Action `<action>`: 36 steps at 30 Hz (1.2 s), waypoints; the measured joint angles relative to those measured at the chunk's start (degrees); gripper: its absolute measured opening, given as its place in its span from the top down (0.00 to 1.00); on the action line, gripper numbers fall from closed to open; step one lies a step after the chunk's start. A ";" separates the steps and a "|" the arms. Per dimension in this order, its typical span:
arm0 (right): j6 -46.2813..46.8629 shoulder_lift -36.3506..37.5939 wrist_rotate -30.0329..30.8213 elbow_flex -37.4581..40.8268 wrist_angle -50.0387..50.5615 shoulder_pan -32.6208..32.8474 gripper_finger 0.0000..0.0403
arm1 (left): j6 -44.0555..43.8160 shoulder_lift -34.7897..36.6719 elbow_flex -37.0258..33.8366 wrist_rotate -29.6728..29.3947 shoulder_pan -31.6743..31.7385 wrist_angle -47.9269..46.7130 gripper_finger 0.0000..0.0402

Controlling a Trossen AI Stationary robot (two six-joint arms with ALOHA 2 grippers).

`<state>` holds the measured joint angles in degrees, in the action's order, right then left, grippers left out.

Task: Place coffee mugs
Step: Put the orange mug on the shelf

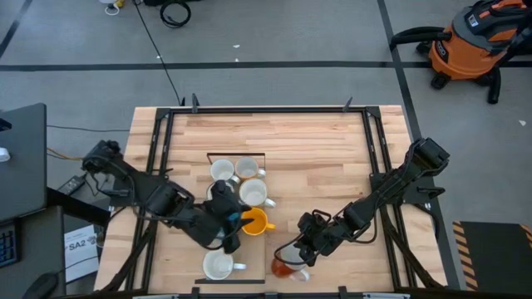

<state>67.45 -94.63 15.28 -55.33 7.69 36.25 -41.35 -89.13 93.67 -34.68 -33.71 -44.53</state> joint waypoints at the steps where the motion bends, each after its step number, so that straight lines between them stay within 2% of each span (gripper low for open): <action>1: -0.15 0.00 -0.07 -0.02 -0.19 0.00 0.94 | 1.10 0.28 0.00 0.00 -0.60 -0.27 0.63; 5: -0.37 0.00 -1.54 -0.25 -0.77 -0.02 0.94 | 4.51 1.67 0.00 0.02 -3.65 -2.36 0.63; 9: -3.25 0.00 -3.94 -4.19 2.41 0.00 0.94 | 3.77 2.74 0.04 -0.12 -7.29 -8.17 0.63; 14: -6.96 0.09 -3.90 -13.03 14.66 -0.44 0.94 | -0.22 2.72 0.04 -3.09 -11.77 -14.58 0.63; 19: -10.07 0.13 -0.30 -19.98 22.71 -1.64 0.94 | -3.01 2.69 0.02 -5.93 -15.74 -17.10 0.63; 24: -13.62 0.15 1.50 -22.85 22.69 -3.99 0.94 | -3.06 2.69 0.02 -7.68 -18.11 -17.04 0.63; 36: -17.83 0.11 4.13 -23.21 17.26 -6.93 0.93 | -3.00 2.67 0.02 -7.73 -18.23 -17.07 0.63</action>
<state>49.63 -94.52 19.41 -78.54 24.95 29.32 -44.35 -86.46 93.69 -42.41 -51.94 -61.60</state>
